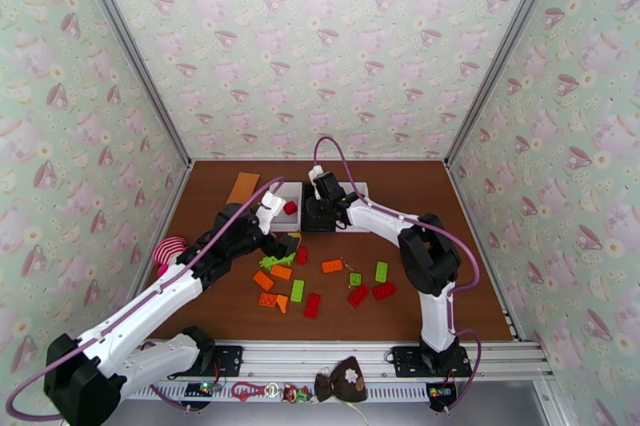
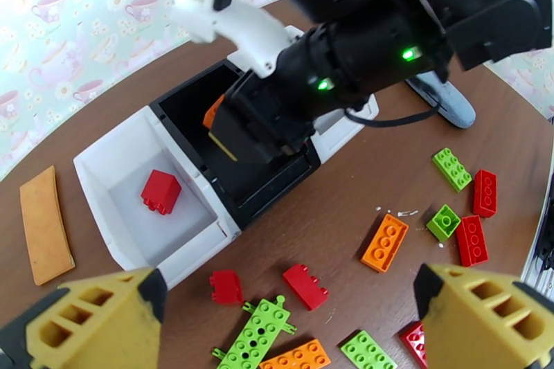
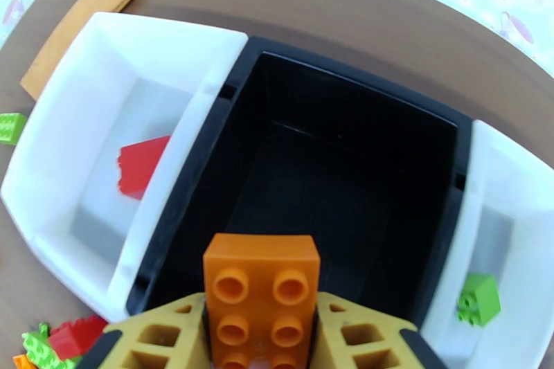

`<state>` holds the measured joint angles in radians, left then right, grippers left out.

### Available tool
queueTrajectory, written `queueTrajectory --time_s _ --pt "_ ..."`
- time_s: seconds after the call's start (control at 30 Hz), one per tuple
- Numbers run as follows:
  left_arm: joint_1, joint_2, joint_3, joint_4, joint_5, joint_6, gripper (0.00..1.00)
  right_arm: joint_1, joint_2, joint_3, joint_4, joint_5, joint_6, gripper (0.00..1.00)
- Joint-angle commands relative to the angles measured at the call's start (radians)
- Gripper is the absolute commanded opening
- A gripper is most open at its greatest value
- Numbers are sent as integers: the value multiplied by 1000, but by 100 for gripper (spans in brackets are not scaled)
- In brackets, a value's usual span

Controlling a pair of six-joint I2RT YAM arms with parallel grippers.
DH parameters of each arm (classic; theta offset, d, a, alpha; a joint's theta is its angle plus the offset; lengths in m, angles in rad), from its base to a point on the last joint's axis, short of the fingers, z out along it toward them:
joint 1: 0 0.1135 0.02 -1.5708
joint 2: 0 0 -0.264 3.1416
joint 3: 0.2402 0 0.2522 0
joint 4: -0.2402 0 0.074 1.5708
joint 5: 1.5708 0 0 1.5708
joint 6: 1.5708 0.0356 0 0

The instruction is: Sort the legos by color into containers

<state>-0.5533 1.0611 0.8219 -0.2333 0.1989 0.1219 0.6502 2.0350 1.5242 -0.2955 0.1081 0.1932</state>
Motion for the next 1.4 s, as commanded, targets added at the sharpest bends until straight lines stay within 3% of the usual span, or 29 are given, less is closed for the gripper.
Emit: queueTrajectory --time_s 0.0,0.23,0.7,0.83,1.23,1.37 --pt "-4 3 -7 21 22 21 100 -6 8 52 18 19 -17 40" --pt "-7 -20 -19 19 19 23 100 -6 -83 -2 27 29 -11 72" --pt "-148 -11 -93 195 -24 -15 100 -5 -463 -395 6 97 148 99" --pt "-197 17 -95 227 -11 -25 100 -4 -551 -506 -4 159 237 99" --pt "-289 54 -105 252 -12 -31 100 -22 -701 -679 -159 127 285 99" --pt "-318 70 -116 286 -4 -34 100 -30 -707 -691 -244 202 348 99"
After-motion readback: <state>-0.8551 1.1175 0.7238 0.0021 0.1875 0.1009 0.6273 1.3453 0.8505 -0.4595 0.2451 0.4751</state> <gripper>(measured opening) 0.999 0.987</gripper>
